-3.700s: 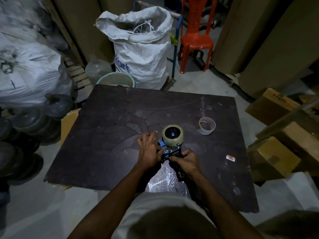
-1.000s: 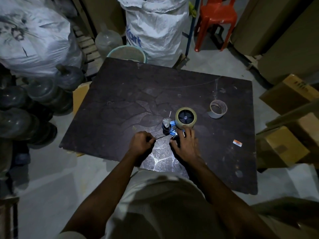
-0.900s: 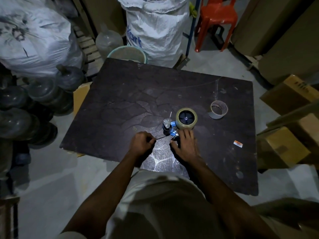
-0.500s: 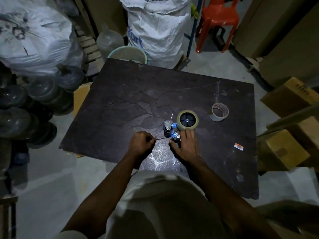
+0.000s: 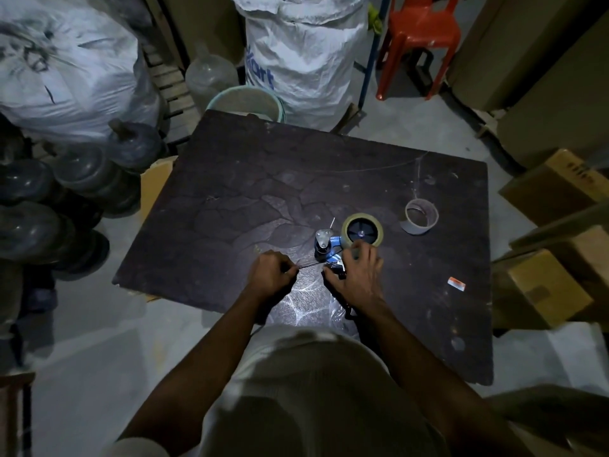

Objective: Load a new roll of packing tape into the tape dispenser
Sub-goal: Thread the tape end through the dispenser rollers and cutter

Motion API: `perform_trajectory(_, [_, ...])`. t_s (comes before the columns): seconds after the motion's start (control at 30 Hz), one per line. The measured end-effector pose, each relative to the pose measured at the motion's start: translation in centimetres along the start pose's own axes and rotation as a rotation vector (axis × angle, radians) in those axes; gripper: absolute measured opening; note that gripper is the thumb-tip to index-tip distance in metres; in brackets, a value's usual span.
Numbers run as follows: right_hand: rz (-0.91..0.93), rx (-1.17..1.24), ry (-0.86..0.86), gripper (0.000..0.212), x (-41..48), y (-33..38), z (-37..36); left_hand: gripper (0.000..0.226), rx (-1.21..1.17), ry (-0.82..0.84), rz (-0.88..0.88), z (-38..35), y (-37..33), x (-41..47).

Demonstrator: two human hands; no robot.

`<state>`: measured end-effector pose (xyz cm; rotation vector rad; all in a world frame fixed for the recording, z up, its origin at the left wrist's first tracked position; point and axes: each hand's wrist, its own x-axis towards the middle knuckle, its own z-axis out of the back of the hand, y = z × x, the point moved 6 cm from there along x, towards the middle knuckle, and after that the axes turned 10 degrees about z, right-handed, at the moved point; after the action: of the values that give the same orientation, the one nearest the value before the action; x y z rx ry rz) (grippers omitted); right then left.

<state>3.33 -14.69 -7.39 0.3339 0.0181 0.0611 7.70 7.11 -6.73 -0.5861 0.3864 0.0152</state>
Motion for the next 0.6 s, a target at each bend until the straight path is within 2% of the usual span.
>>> perform_trajectory(0.2, [0.005, 0.03, -0.057, 0.039, 1.0, -0.2, 0.1, 0.034, 0.025, 0.005, -0.016, 0.1, 0.1, 0.2])
perform_trajectory(0.43, [-0.122, 0.069, -0.104, 0.069, -0.7, -1.3, 0.7, 0.037, 0.085, -0.057, 0.006, 0.8, -0.1, 0.4])
perform_trajectory(0.6, [-0.384, 0.475, -0.094, 0.083, -2.8, -2.6, -0.3, 0.029, 0.173, -0.113, 0.098, 2.0, -1.1, -0.3])
